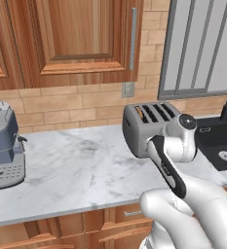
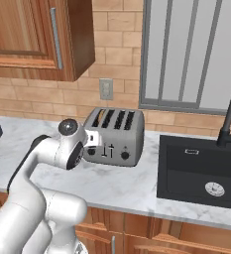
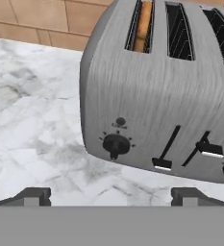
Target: Start the toaster. Once the lever pops up, take the bread to the plate on the dining counter.
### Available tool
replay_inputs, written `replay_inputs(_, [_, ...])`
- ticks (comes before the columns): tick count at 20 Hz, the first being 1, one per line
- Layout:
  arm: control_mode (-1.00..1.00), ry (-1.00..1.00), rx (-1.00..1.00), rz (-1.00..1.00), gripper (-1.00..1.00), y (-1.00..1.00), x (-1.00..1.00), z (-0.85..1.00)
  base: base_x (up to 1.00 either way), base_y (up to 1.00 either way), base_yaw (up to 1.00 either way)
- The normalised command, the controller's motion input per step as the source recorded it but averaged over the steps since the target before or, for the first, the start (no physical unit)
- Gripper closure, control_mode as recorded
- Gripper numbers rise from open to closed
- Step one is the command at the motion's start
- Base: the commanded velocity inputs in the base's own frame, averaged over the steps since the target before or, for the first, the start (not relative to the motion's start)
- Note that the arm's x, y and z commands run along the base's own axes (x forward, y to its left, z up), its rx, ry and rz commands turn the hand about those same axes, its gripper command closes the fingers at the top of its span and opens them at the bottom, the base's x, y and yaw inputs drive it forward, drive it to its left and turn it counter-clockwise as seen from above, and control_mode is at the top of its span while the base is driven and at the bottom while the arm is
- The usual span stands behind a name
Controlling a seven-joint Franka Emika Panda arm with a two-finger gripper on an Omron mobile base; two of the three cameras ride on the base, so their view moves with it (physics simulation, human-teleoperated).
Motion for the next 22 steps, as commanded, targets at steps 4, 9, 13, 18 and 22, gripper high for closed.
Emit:
replay_inputs(4, [-1.00,0.09,0.01,0.00,-1.00,-0.05,0.30,0.56,0.00,0.00,0.00])
replay_inputs(9, [-1.00,0.14,0.02,0.00,-1.00,0.00,0.28,0.67,0.00,0.00,0.00])
replay_inputs(13, [-1.00,0.12,0.01,-0.03,-1.00,0.00,0.31,0.52,0.00,0.00,0.00])
replay_inputs(18, [-1.00,0.05,0.00,-0.05,-1.00,0.00,0.34,0.12,0.00,0.00,0.00])
replay_inputs(22, [-1.00,0.00,0.00,-0.05,-1.00,0.00,0.41,-0.10,0.00,0.00,0.00])
